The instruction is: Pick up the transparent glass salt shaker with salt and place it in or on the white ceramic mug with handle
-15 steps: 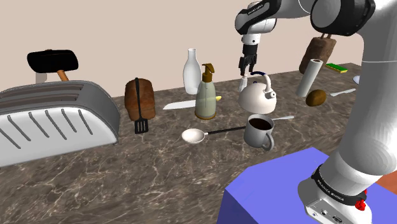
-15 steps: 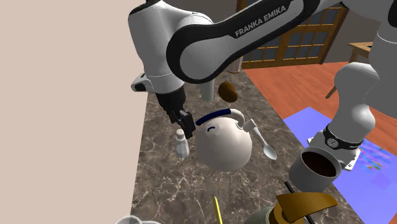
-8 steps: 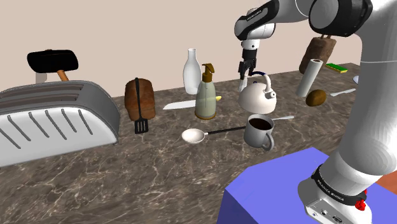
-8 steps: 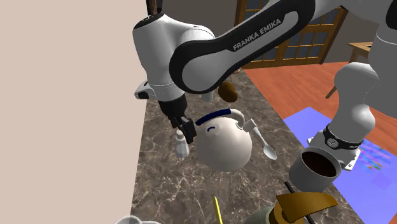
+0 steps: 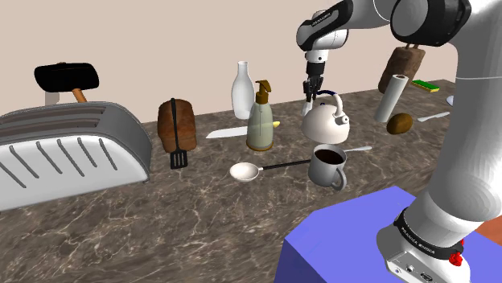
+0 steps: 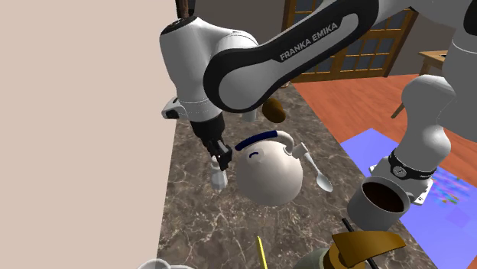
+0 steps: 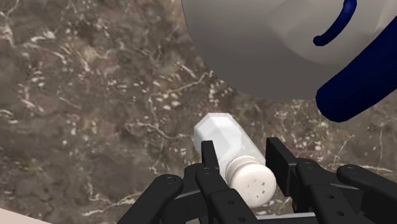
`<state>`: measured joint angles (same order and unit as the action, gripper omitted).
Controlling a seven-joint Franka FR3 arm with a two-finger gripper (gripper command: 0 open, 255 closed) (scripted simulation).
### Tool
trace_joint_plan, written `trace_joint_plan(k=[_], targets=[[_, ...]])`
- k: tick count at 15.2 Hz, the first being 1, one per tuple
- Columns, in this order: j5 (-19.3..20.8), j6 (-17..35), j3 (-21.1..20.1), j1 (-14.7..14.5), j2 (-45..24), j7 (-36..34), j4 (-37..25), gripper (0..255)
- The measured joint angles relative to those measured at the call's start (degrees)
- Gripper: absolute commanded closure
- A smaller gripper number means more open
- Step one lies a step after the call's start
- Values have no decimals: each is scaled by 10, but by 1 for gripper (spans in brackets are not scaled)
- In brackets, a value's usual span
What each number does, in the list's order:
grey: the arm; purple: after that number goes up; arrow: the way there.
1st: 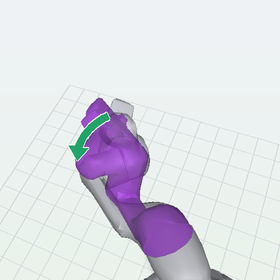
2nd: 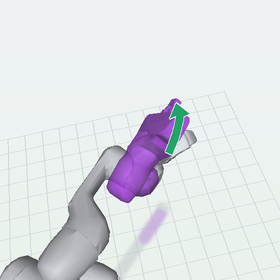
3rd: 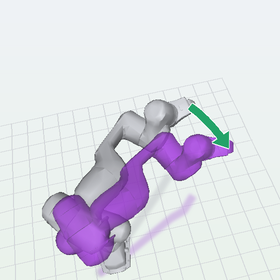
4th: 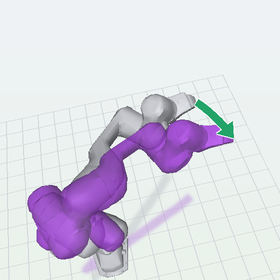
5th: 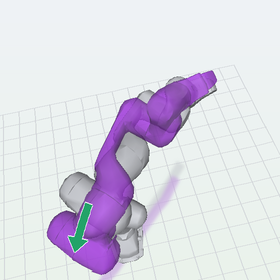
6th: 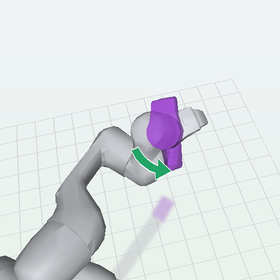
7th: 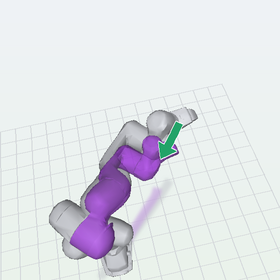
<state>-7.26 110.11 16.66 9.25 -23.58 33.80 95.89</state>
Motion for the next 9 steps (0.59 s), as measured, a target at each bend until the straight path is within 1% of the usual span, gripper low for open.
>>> trace_joint_plan(k=[6, 9], targets=[[0, 0, 0, 0, 0, 0, 0, 255], [2, -14, 1, 0, 5, -1, -9, 255]])
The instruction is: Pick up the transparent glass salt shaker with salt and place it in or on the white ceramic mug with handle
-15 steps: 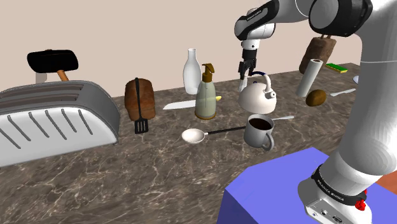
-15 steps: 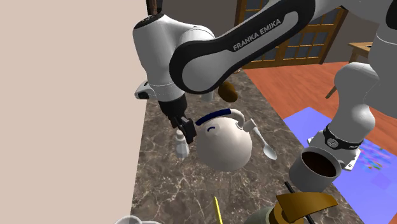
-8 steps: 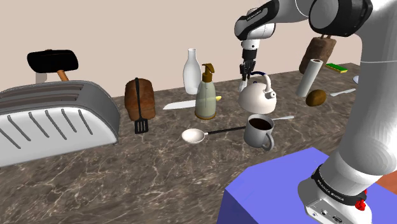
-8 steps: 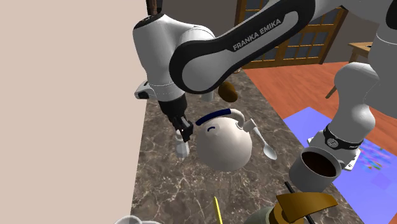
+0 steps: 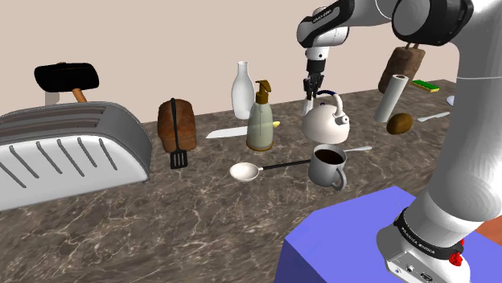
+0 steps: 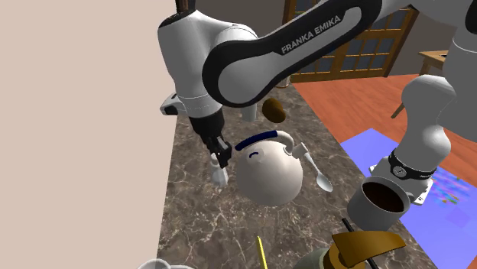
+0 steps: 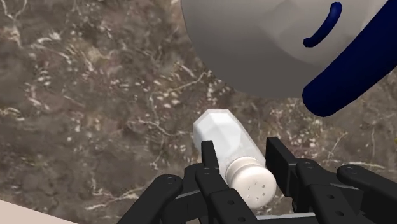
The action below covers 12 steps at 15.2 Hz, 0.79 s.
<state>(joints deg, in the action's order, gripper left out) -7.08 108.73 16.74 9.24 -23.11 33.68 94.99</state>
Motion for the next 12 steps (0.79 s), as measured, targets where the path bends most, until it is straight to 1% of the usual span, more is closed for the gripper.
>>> trace_joint_plan(k=[5, 12], targets=[[5, -29, 2, -1, 14, -3, -16, 255], [9, -80, 4, 0, 24, -7, -58, 255]])
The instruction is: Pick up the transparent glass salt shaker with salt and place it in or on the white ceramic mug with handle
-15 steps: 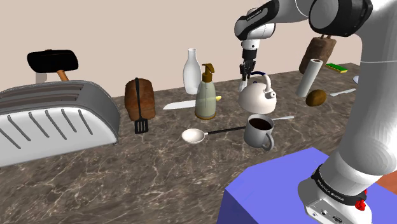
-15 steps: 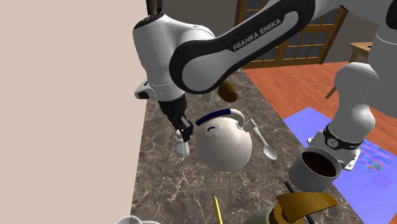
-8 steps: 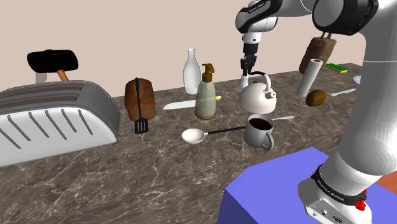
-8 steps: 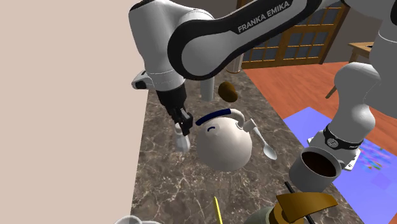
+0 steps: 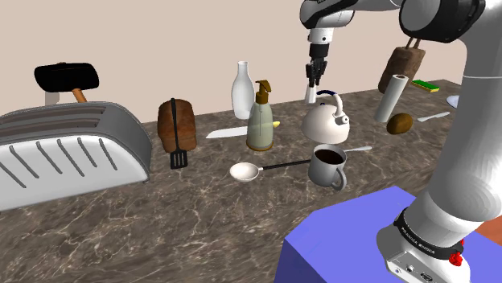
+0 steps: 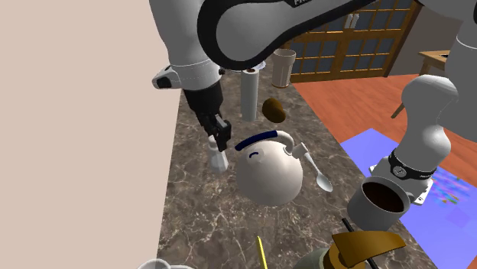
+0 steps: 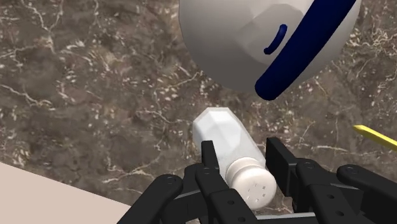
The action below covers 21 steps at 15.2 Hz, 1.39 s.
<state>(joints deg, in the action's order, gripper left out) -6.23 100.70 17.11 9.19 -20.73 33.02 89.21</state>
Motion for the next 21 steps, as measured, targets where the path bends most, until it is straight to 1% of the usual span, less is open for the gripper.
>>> trace_joint_plan(k=[4, 13, 18, 19, 21], targets=[[3, -28, 1, 0, 8, -1, -20, 255], [4, -95, 3, 4, 9, -3, -87, 255], [2, -137, 3, 8, 3, -3, -135, 255], [5, -136, 3, 4, 15, -7, -122, 255], [15, -124, 1, -11, 52, -21, -75, 255]])
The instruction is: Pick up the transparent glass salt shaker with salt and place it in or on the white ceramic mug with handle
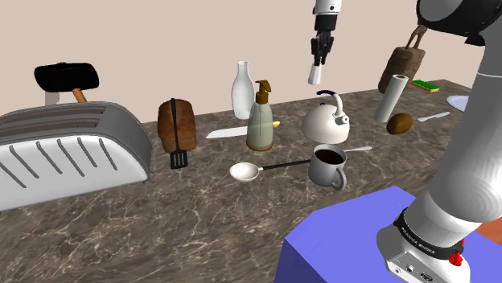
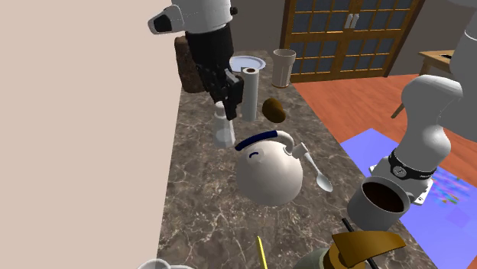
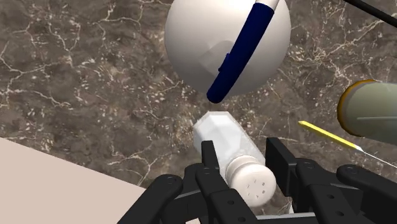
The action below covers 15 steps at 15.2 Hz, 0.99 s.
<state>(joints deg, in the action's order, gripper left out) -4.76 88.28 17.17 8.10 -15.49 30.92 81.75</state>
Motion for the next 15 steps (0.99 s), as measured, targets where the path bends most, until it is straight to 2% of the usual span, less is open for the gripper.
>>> trace_joint_plan(k=[5, 15], targets=[[32, 35, -12, -33, 130, -42, 159, 255], [60, 43, -64, -65, 342, -138, 373, 255]])
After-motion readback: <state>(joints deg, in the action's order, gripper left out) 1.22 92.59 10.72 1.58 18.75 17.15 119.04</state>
